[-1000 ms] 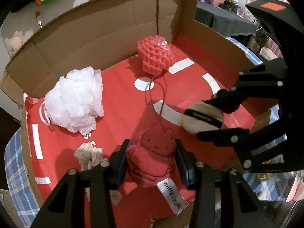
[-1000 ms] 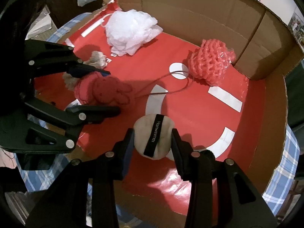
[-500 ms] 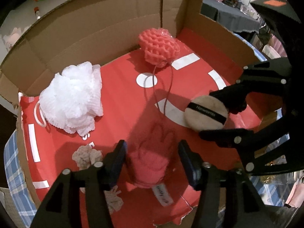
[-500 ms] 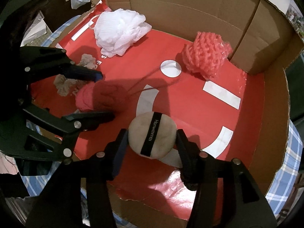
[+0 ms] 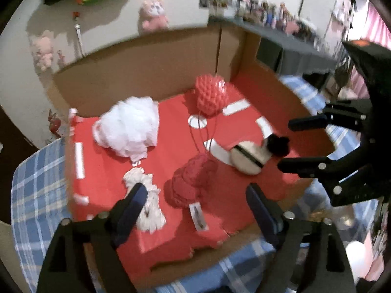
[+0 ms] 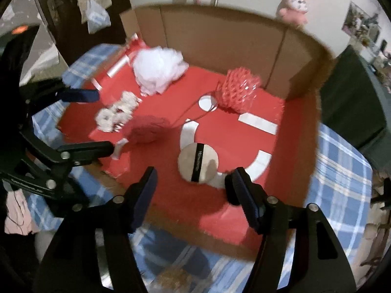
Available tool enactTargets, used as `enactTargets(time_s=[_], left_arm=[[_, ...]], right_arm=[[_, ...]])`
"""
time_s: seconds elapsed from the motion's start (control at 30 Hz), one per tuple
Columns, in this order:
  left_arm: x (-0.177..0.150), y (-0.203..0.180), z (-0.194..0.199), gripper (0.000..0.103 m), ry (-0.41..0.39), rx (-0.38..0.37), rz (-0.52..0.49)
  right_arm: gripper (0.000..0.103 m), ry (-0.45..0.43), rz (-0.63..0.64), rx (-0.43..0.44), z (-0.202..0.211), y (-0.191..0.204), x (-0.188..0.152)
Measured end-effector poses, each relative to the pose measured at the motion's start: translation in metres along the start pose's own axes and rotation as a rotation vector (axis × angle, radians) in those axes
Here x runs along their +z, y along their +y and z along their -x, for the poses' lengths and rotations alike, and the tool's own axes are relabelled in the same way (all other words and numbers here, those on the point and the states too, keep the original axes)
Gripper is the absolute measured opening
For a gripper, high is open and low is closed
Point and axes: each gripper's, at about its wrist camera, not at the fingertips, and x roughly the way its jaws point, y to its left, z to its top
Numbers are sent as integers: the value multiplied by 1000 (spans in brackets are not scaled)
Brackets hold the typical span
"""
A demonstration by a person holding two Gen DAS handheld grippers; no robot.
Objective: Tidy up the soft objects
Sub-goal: 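Carry the puff and plush into the box and open both tools, then withdraw both tools from the box back over the table items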
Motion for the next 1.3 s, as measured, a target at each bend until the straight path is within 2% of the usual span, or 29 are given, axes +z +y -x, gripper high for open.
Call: enactTargets(time_s=[0.07,0.23,0.3,0.53,0.67,0.83,0.93,1.0,1.13,1.3], left_arm=[[-10,-1,26,97,-57,-7,32],[-40,-12,80,103,-193,-16,96],[-53,-19,99,103,-245,-6,109],[-110,-45,158,103,-451,40,164],[-143,-60,178,103,-528,30,181],[-176,-79,196,103,-610,46,192],[-193,-93,202,103,-644,66,179],[-201,-99,201,103,-651,75,179],[-217,-107,193,103,-659,115,184],[-232,-113,168,103,-621,149,186]], right_arm=[[75,-51,-20,2,26,6,-10],[78,-177,-71,-12,89,22,-43],[85,-226,-91,-22,111,28,-58],[88,-394,-114,-75,172,65,-125],[96,-487,-107,-126,192,86,-165],[96,-565,-138,-161,201,102,-203],[96,-606,-151,-228,196,110,-222],[96,-624,-168,-260,189,113,-235],[96,-620,-198,-258,169,114,-252],[96,-611,-205,-291,145,120,-268]])
